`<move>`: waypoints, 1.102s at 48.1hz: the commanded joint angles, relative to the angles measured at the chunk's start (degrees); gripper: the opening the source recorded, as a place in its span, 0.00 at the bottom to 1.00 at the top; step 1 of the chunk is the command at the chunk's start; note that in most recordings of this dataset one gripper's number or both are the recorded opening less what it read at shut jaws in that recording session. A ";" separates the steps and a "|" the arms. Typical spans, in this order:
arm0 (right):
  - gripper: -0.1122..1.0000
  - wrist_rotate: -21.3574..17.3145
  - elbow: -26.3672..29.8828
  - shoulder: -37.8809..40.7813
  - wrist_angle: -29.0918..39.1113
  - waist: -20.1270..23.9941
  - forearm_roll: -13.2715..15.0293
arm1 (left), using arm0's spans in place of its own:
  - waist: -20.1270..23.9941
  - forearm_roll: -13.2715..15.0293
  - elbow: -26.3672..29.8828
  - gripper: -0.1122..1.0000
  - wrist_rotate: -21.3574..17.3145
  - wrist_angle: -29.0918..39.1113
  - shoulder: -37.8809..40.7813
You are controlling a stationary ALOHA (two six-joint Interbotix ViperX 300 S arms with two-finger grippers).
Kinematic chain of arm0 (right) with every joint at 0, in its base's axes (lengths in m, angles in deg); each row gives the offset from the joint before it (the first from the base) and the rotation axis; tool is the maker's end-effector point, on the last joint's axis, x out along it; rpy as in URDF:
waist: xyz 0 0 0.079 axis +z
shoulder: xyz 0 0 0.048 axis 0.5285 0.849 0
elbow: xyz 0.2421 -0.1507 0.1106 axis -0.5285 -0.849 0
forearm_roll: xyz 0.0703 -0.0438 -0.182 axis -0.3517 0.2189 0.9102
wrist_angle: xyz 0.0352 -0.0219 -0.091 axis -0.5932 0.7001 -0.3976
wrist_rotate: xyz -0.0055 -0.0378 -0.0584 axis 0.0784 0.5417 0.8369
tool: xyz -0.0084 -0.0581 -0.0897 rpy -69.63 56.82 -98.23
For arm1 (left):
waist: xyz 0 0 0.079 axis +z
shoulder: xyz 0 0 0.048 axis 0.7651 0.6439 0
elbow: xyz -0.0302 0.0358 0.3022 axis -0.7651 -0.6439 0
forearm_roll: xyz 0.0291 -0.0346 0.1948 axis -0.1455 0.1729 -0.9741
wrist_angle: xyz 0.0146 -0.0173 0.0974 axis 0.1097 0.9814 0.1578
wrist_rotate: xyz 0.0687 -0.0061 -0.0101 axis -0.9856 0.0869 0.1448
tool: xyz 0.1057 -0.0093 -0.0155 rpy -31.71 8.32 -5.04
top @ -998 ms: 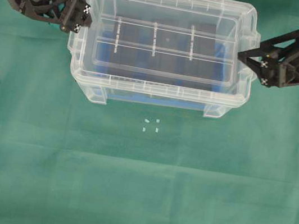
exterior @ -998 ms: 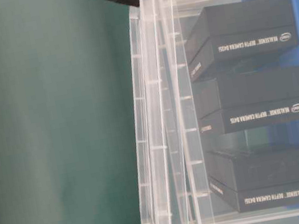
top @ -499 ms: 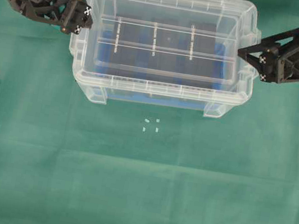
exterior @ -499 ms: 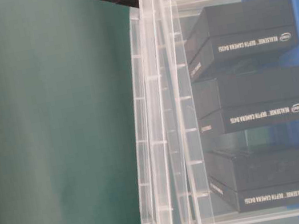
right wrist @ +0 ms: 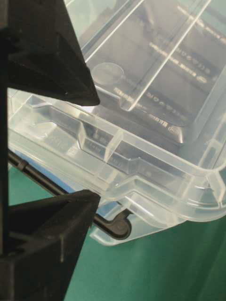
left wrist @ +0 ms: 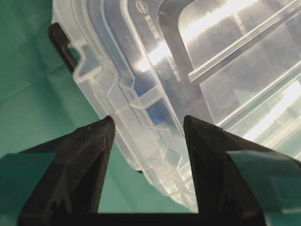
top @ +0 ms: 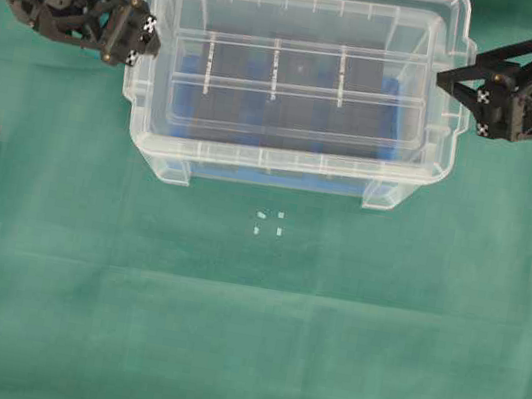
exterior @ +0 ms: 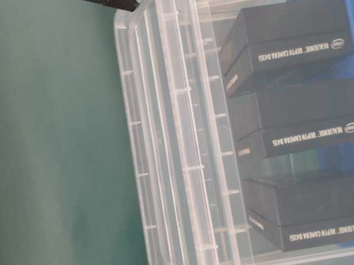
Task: Clamp the lid of the box with both arms, then lift and open it.
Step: 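Close both grippers to clamp the lid rims at each end, then lift the clamped lid upward and toward the front with both grippers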
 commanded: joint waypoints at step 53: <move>0.64 -5.45 10.20 0.70 13.18 14.77 -0.26 | -8.70 0.00 3.34 0.47 5.45 2.37 -3.25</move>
